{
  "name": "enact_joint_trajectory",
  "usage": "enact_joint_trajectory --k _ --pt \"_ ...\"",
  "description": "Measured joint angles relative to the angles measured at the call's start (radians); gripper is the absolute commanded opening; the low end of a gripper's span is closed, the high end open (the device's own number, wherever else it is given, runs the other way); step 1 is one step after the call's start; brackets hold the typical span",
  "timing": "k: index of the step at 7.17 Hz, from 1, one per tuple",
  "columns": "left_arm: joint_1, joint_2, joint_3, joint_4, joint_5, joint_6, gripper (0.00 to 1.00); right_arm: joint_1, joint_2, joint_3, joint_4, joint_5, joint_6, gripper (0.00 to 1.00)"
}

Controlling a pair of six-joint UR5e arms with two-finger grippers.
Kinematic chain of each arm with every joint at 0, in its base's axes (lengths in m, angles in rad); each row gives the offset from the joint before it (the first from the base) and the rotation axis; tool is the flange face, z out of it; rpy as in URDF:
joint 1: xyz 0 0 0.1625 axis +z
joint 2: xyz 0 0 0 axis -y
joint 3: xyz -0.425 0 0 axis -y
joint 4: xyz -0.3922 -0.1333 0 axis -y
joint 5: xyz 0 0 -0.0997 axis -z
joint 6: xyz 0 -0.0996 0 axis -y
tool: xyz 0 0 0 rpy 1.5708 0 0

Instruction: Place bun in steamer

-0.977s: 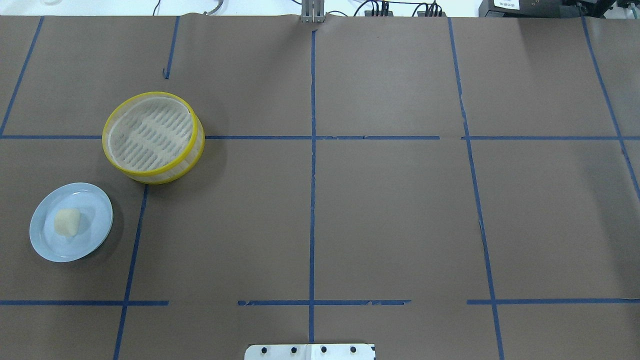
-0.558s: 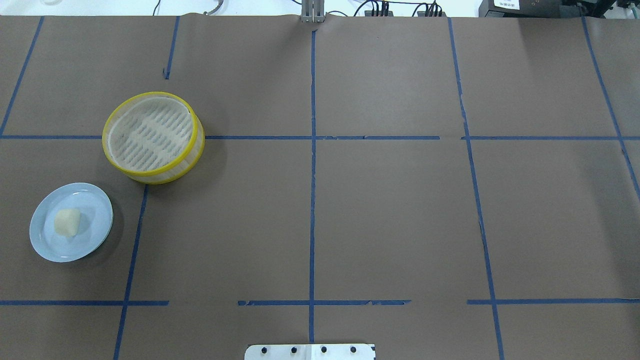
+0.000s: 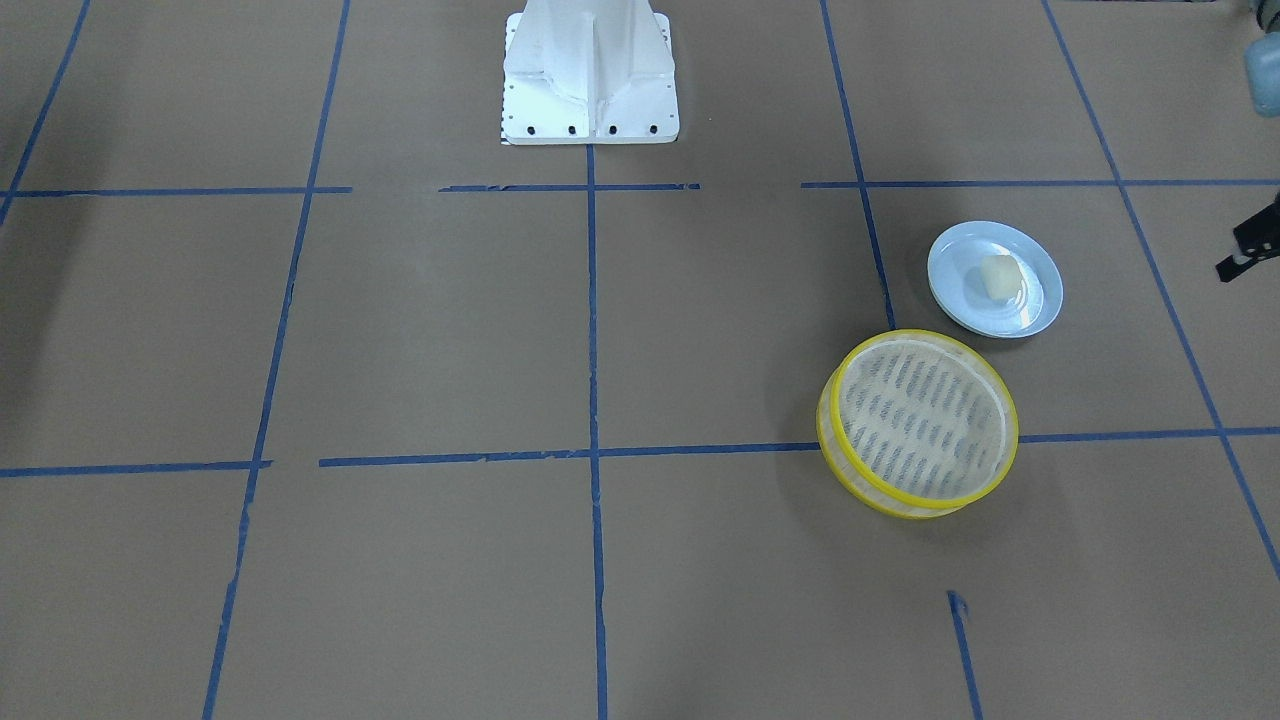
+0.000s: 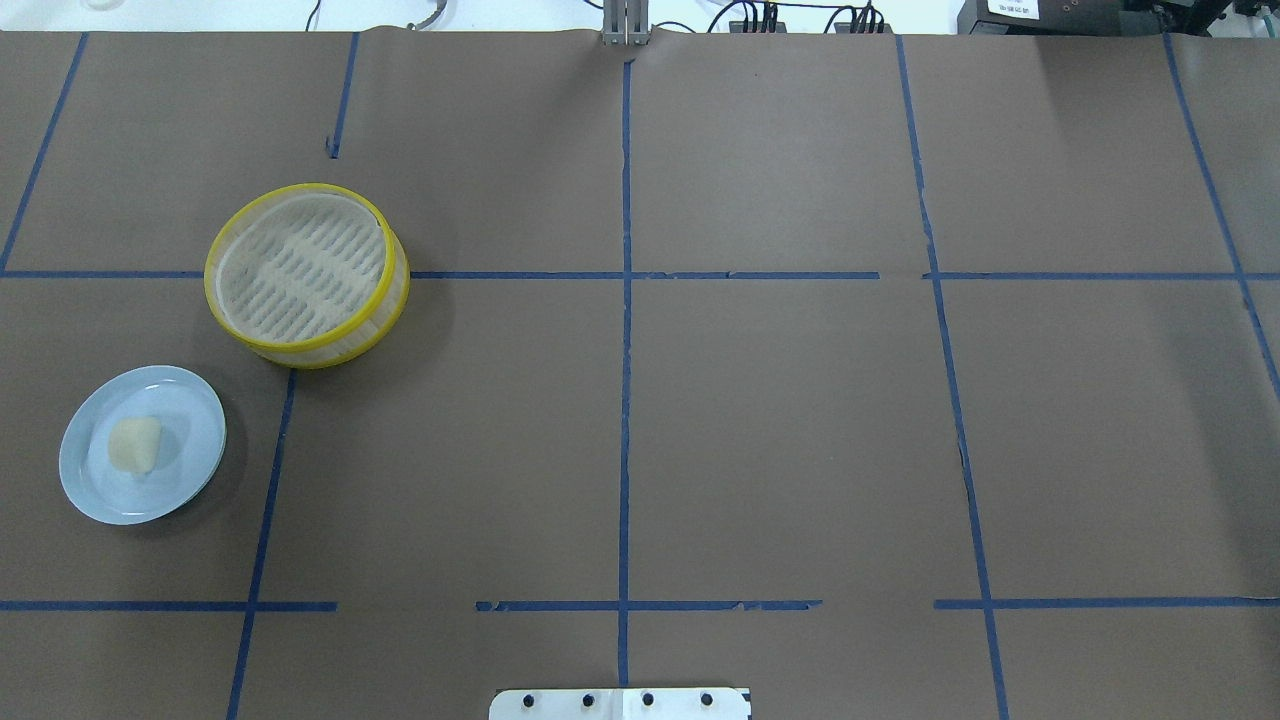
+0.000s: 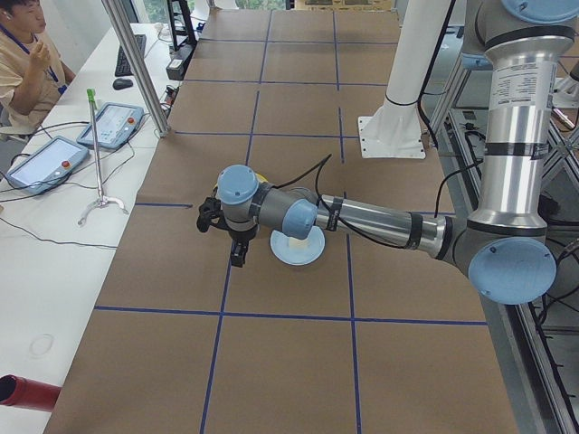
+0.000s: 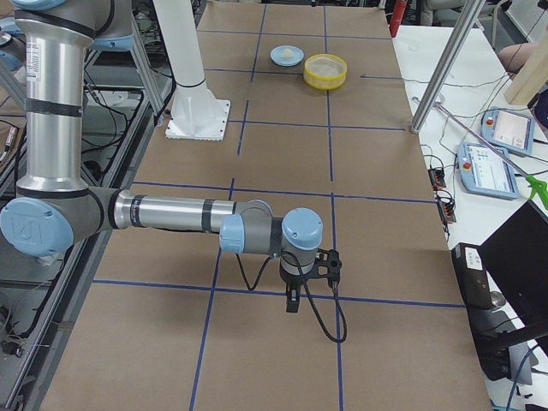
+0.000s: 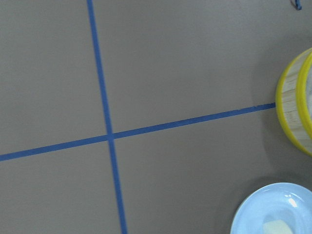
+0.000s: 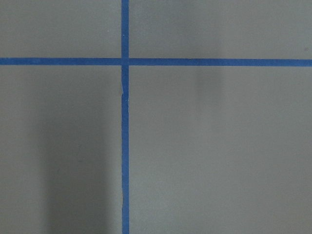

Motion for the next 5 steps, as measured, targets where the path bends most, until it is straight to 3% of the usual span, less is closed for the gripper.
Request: enact_joint_trajectory --k 3,5 --pt "0.279 0.158 -0.074 -0.340 0.168 -0.466 0.99 0.000 0.000 0.000 0.000 0.000 0.000 1.00" --pt "0.450 0.180 -0.068 -0.402 0.302 -0.671 0.97 0.000 -0.001 0.000 0.000 0.000 0.000 1.00"
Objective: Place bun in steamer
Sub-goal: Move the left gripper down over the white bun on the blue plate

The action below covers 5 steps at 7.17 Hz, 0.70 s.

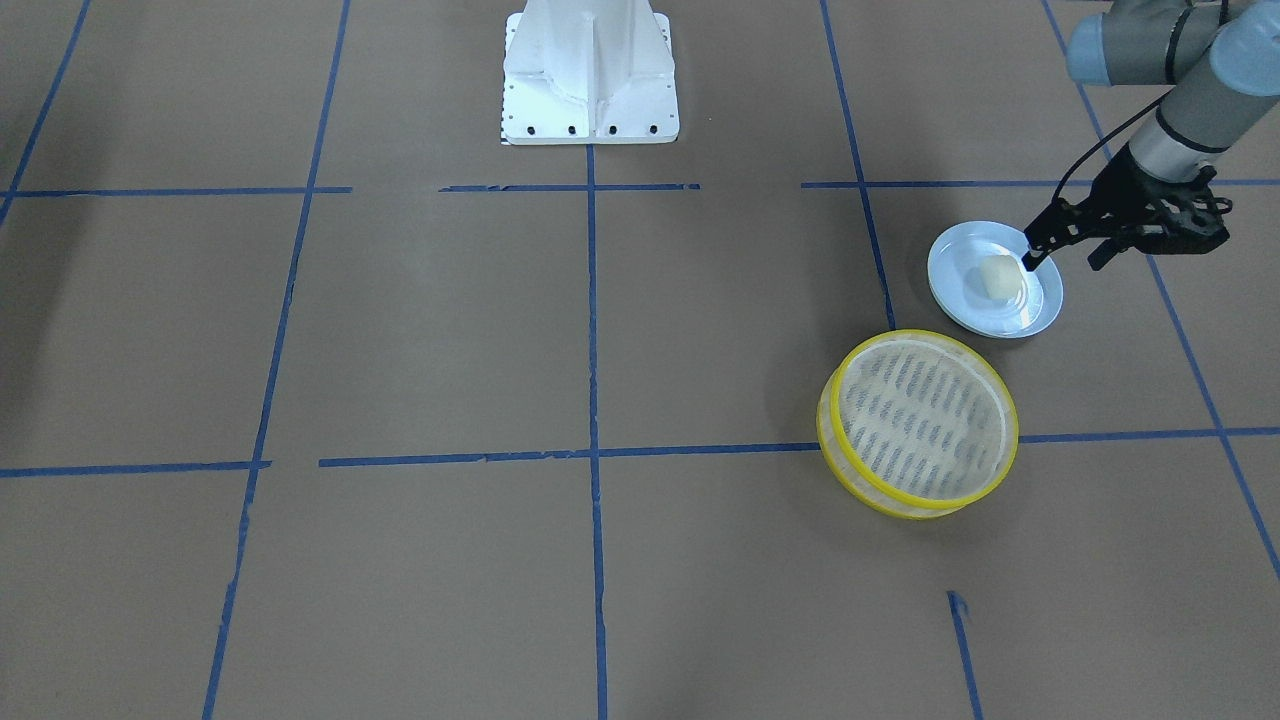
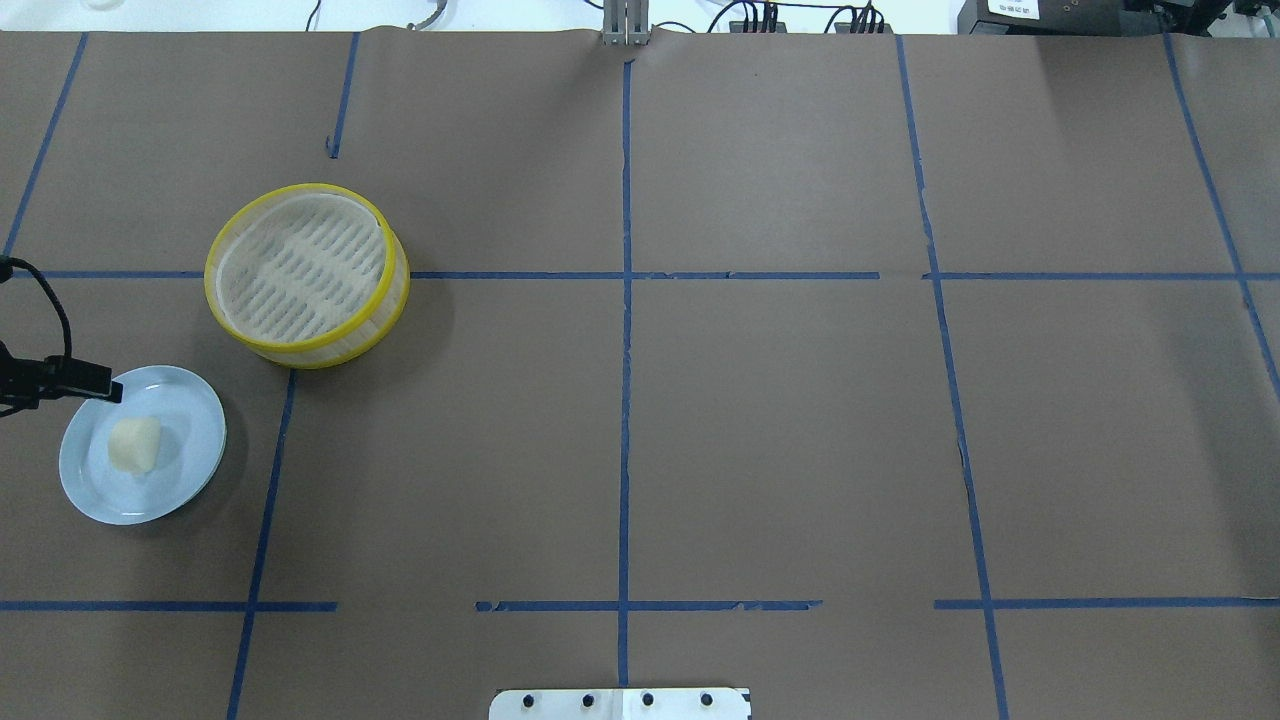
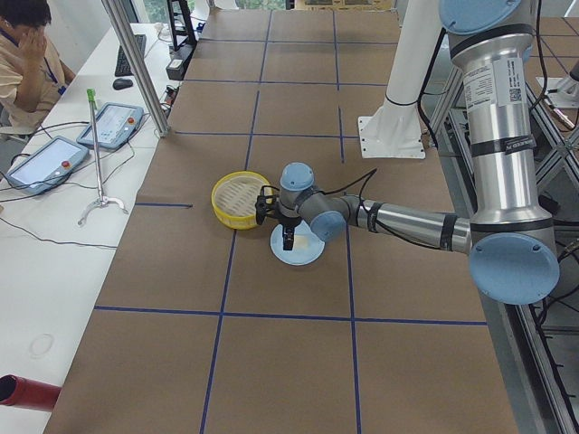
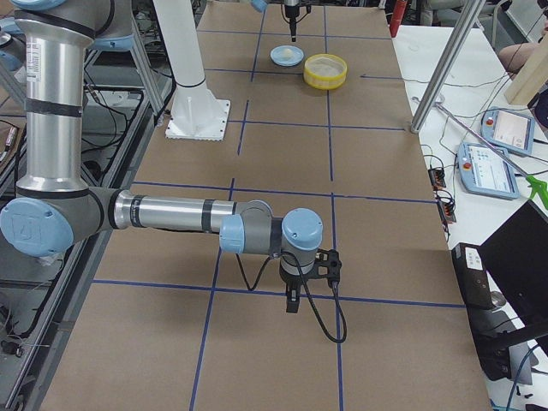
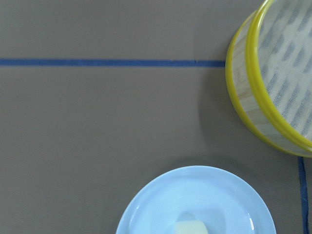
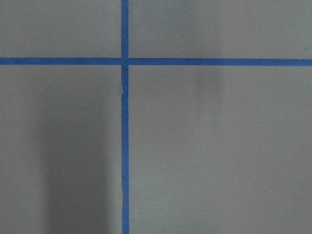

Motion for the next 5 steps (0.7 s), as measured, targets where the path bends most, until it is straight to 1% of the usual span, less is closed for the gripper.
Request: enact_joint_trajectory --k 2,5 --pt "0.069 -0.002 0.016 -0.005 0.041 -0.046 0.93 0.000 0.000 0.000 0.000 0.000 0.000 1.00" --pt "0.114 -0.017 0.046 -0.005 0.077 -0.049 0.88 0.000 0.000 0.000 0.000 0.000 0.000 1.00"
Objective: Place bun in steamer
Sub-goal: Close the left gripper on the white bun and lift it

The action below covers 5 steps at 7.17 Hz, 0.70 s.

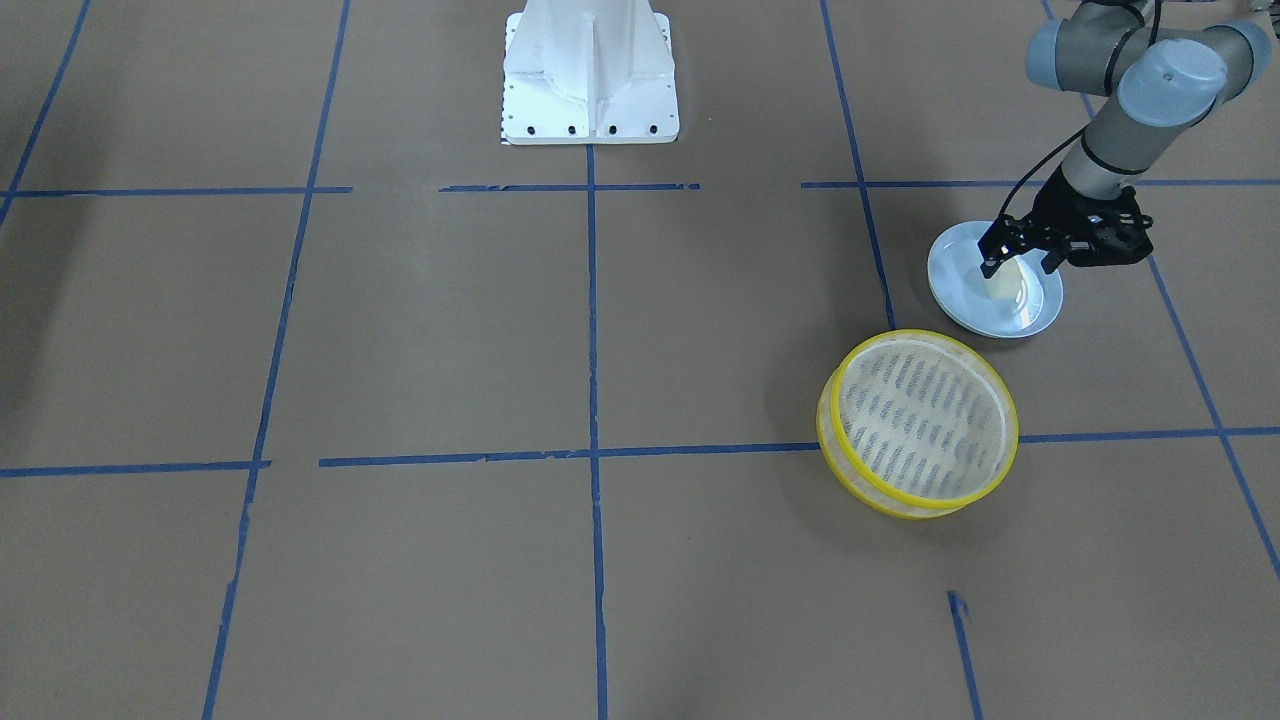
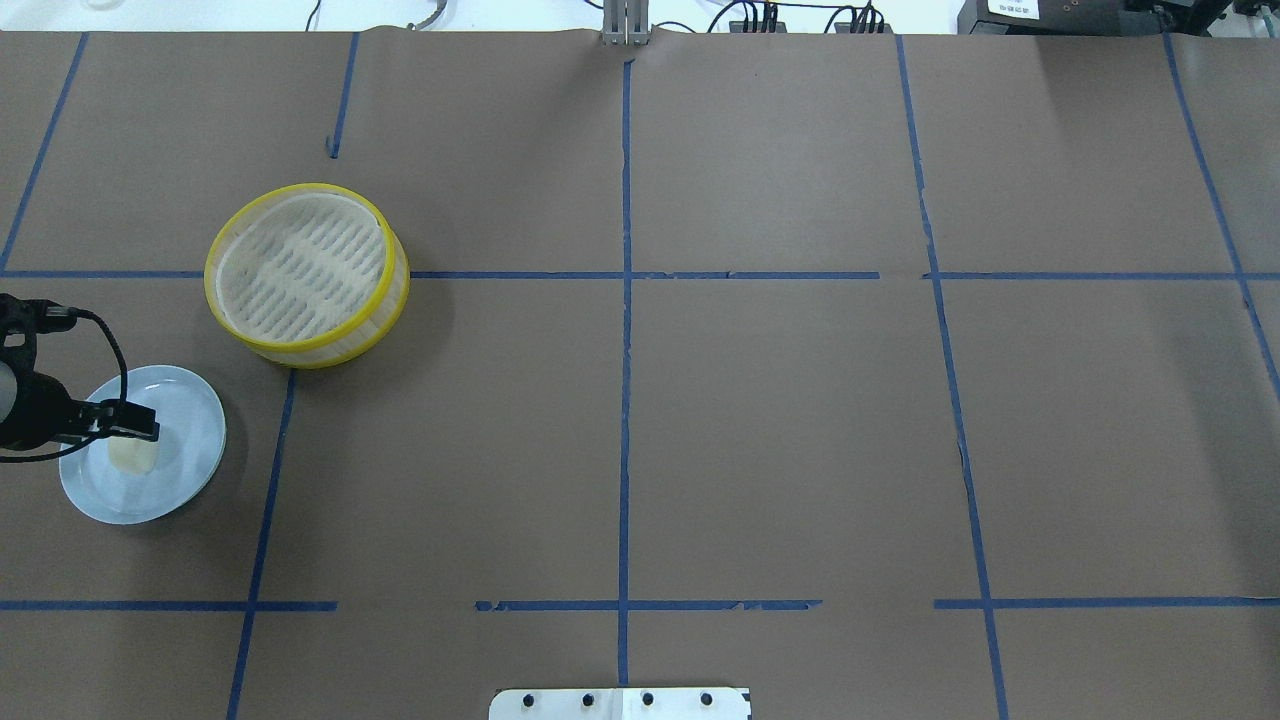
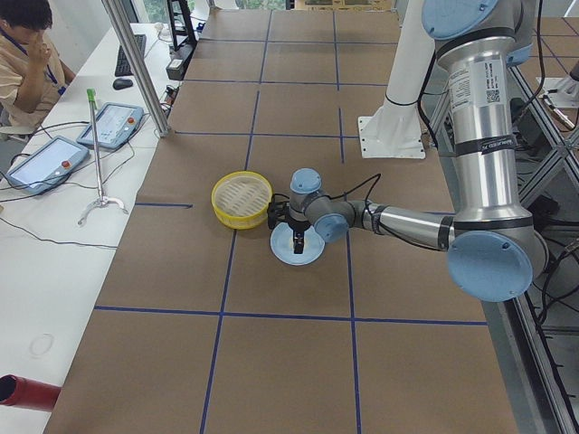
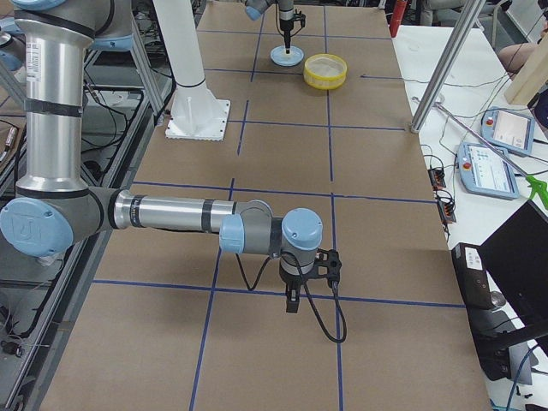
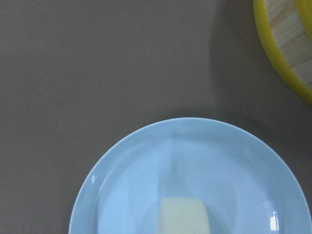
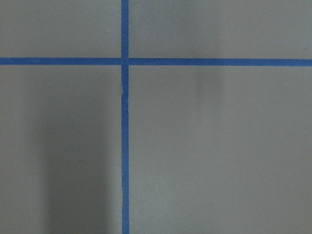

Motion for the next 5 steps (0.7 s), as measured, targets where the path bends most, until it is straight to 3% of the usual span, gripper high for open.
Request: enact_joint_trajectory --k 2,3,5 --pt "0.013 -0.025 0.025 0.000 0.002 0.001 0.79 0.000 0.000 0.000 0.000 0.000 0.000 1.00" --pt "0.017 -0.032 0.034 0.000 0.003 0.001 0.63 0.000 0.000 0.000 0.000 0.000 0.000 1.00" --pt "0.020 -0.035 0.040 0.000 0.003 0.001 0.42 0.000 0.000 0.000 0.000 0.000 0.000 1.00"
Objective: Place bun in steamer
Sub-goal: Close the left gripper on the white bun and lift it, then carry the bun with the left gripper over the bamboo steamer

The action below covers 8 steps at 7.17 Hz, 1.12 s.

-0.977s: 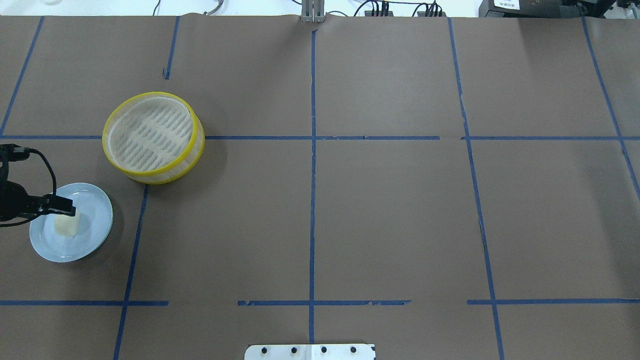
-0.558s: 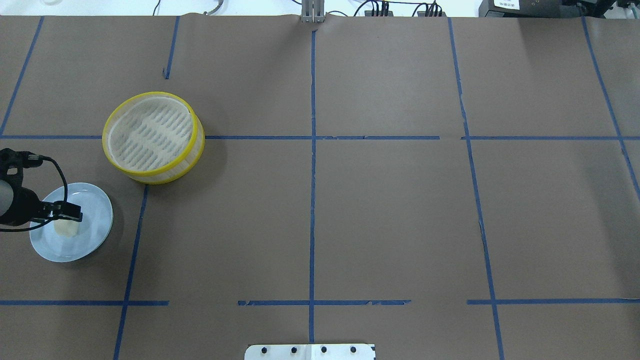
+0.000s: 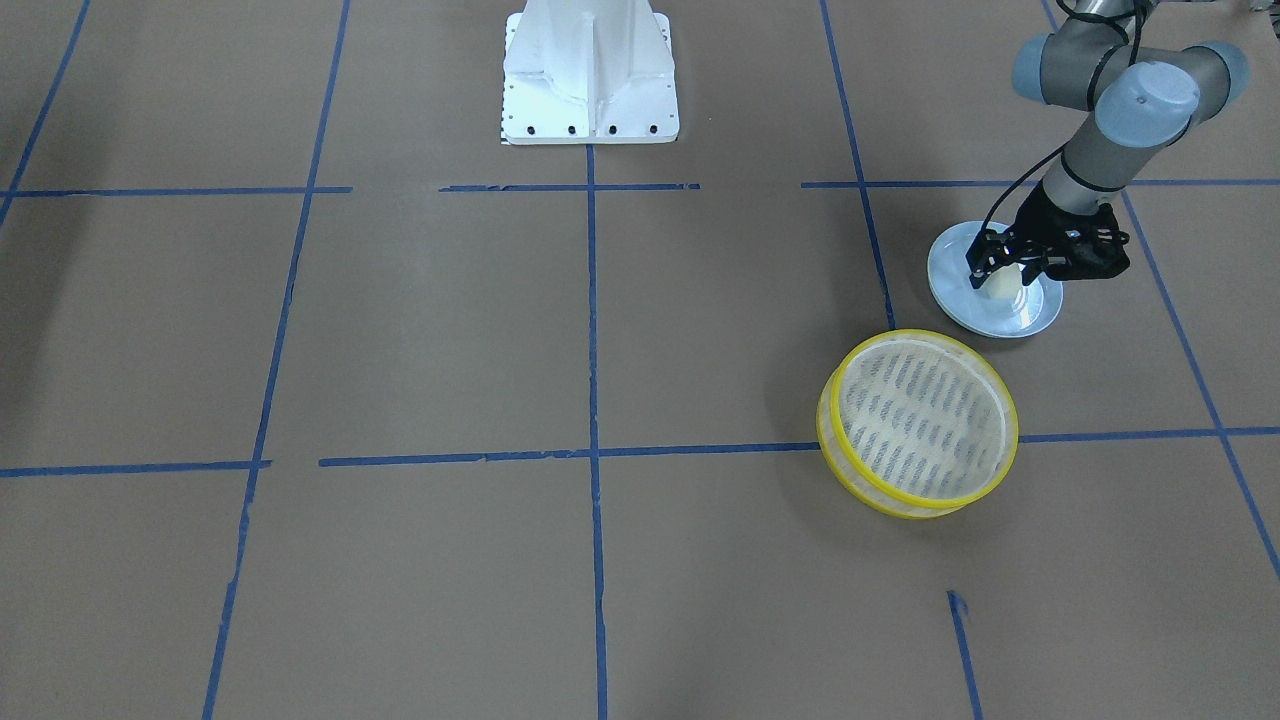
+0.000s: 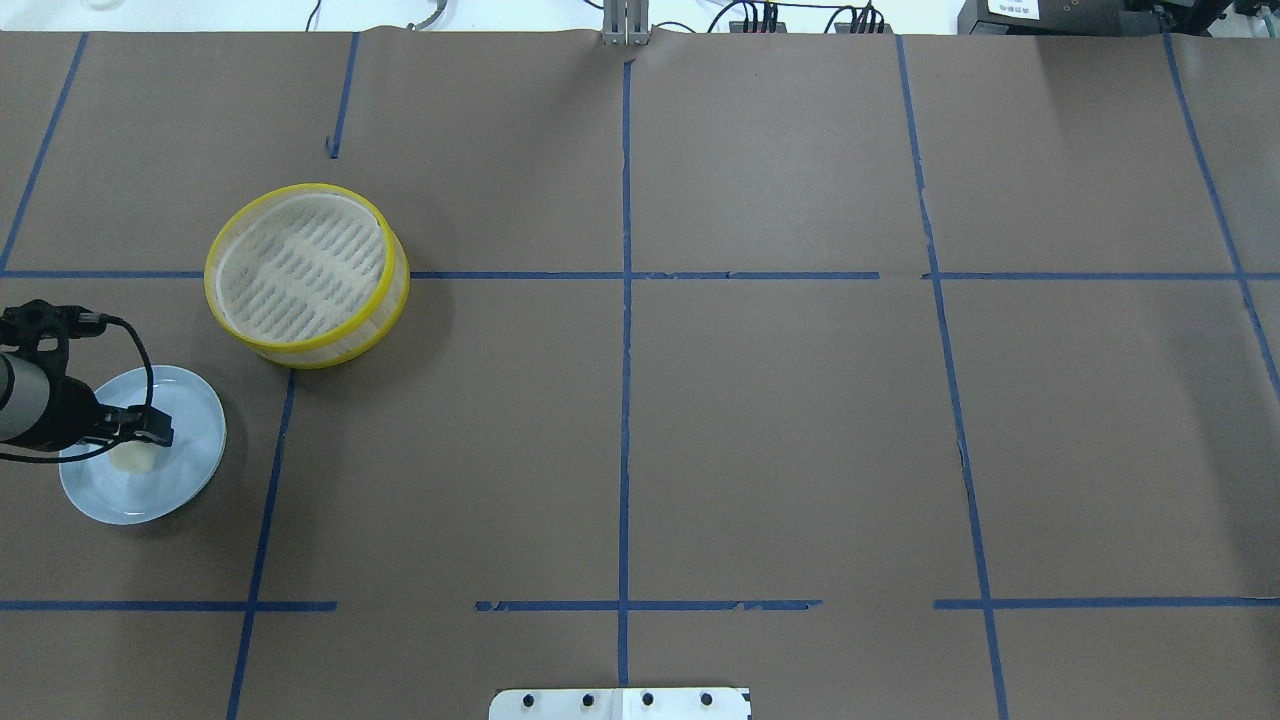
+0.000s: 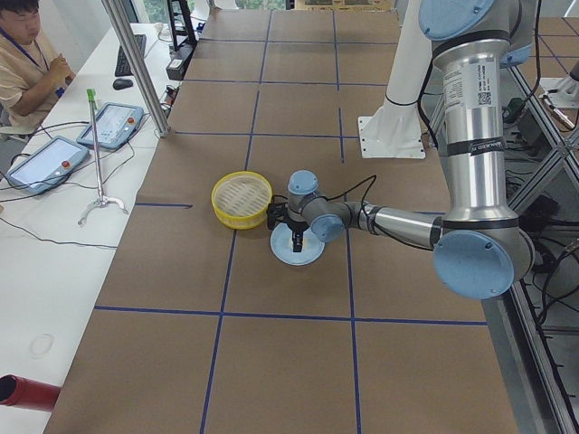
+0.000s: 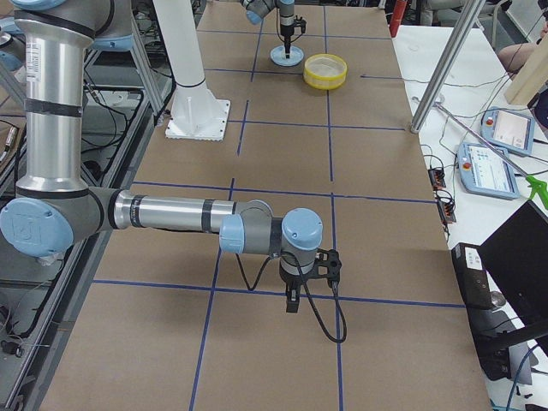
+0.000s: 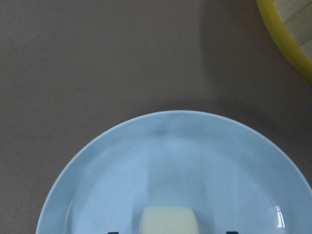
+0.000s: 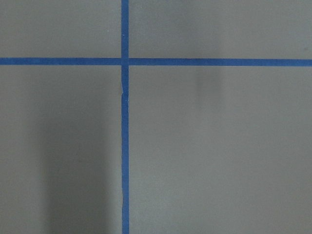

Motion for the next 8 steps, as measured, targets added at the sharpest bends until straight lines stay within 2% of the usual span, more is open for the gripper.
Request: enact_joint_trajectory --k 3,6,8 --pt "-0.003 0.003 -0.018 0.003 0.000 -0.001 0.38 0.000 0.000 0.000 0.000 0.000 0.000 1.00" --pt "-0.083 0.004 -0.123 0.013 -0.025 0.000 0.38 0.000 0.000 0.000 0.000 0.000 0.000 1.00" --pt "-0.145 -0.091 -0.129 0.055 -0.065 0.000 0.38 0.000 0.000 0.000 0.000 0.000 0.000 1.00"
